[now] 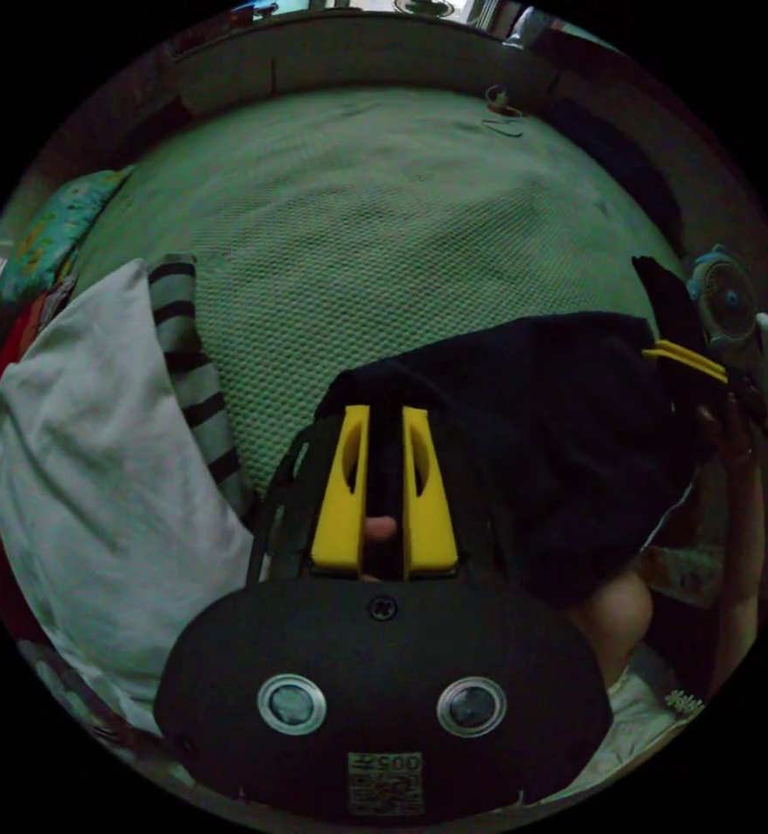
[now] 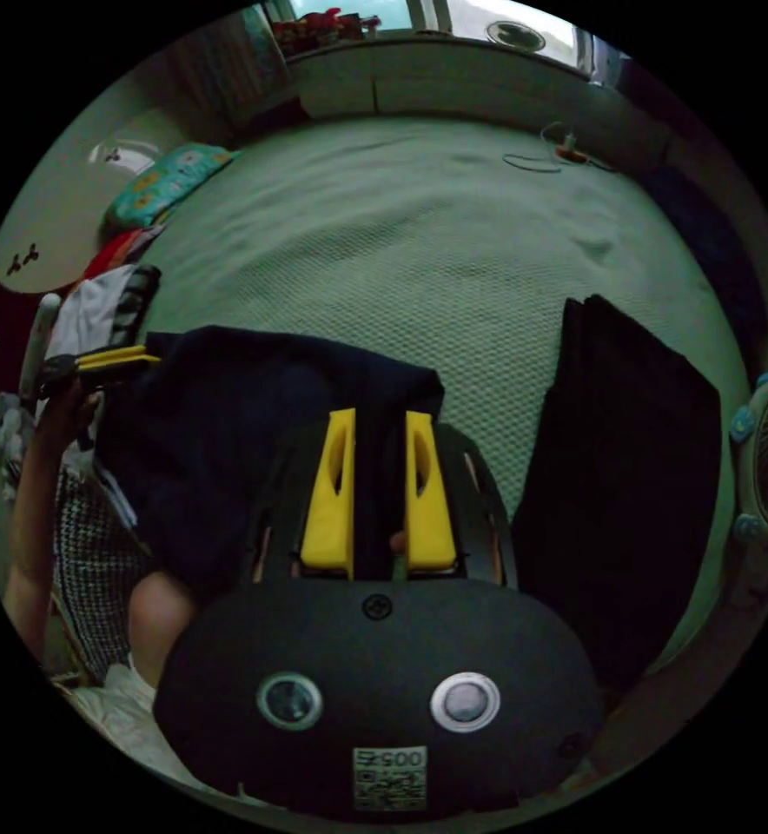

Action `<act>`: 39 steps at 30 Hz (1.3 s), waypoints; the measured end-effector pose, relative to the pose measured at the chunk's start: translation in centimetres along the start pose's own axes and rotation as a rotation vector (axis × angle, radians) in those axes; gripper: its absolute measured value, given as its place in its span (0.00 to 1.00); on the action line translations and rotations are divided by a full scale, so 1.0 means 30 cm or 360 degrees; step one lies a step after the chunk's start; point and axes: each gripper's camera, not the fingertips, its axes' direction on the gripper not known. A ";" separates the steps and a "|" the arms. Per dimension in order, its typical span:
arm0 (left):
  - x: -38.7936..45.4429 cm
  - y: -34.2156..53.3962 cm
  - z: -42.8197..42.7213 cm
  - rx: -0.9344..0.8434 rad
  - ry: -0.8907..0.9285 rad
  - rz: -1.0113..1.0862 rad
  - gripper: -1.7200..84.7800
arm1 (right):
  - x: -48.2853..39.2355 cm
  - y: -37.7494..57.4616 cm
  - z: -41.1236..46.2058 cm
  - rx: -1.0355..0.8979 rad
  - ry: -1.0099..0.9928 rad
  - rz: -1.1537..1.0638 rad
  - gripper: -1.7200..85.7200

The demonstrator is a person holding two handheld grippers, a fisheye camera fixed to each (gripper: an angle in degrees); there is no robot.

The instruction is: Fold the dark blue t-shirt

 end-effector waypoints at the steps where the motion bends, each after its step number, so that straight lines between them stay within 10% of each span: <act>1: -0.004 -0.011 -0.006 0.0032 0.0018 -0.0025 0.07 | 0.003 0.002 0.006 0.0005 0.0012 -0.0008 0.04; 16: -0.107 -0.146 0.023 0.0036 0.0425 -0.0230 0.05 | 0.299 0.023 0.047 0.0030 -0.0402 0.0174 0.00; 39: 0.746 0.433 -0.048 0.0247 -0.0113 -0.0395 0.02 | 0.016 0.801 -0.227 0.0156 0.0161 0.0075 0.01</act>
